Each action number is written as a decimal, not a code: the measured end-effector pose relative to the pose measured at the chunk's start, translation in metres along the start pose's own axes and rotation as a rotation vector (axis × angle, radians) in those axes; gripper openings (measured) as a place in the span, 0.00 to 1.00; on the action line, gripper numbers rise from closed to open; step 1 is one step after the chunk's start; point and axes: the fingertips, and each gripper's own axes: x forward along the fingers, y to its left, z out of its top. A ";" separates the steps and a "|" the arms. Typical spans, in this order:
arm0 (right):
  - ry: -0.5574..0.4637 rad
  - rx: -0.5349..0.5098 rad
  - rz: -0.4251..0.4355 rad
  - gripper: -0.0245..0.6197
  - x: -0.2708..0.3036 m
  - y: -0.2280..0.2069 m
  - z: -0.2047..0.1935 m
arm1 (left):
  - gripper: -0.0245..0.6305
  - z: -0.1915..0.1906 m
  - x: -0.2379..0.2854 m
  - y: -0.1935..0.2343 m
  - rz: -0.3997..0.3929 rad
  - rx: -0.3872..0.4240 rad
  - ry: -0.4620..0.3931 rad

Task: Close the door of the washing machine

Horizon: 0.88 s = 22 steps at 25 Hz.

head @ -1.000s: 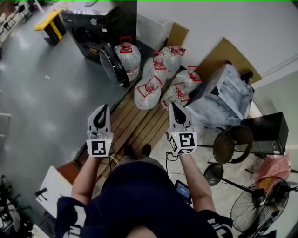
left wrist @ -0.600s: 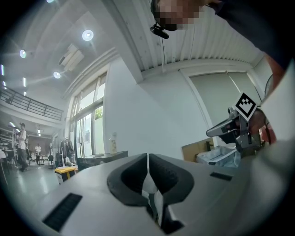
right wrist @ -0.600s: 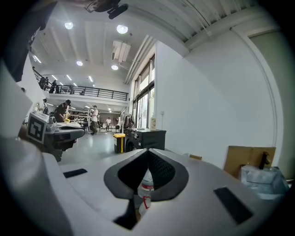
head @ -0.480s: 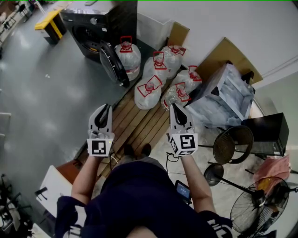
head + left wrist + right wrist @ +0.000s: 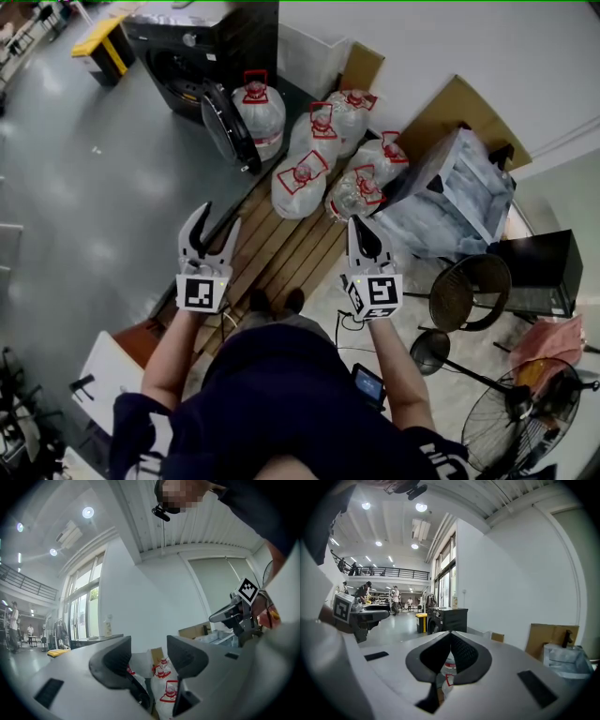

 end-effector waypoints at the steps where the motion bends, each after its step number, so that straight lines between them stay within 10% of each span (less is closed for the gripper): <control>1: 0.004 0.003 -0.001 0.07 -0.001 -0.001 -0.002 | 0.41 -0.001 0.001 -0.001 -0.002 -0.002 0.003; 22: 0.043 0.049 0.024 0.07 -0.029 -0.042 -0.036 | 0.57 -0.040 0.044 -0.023 0.031 0.076 0.114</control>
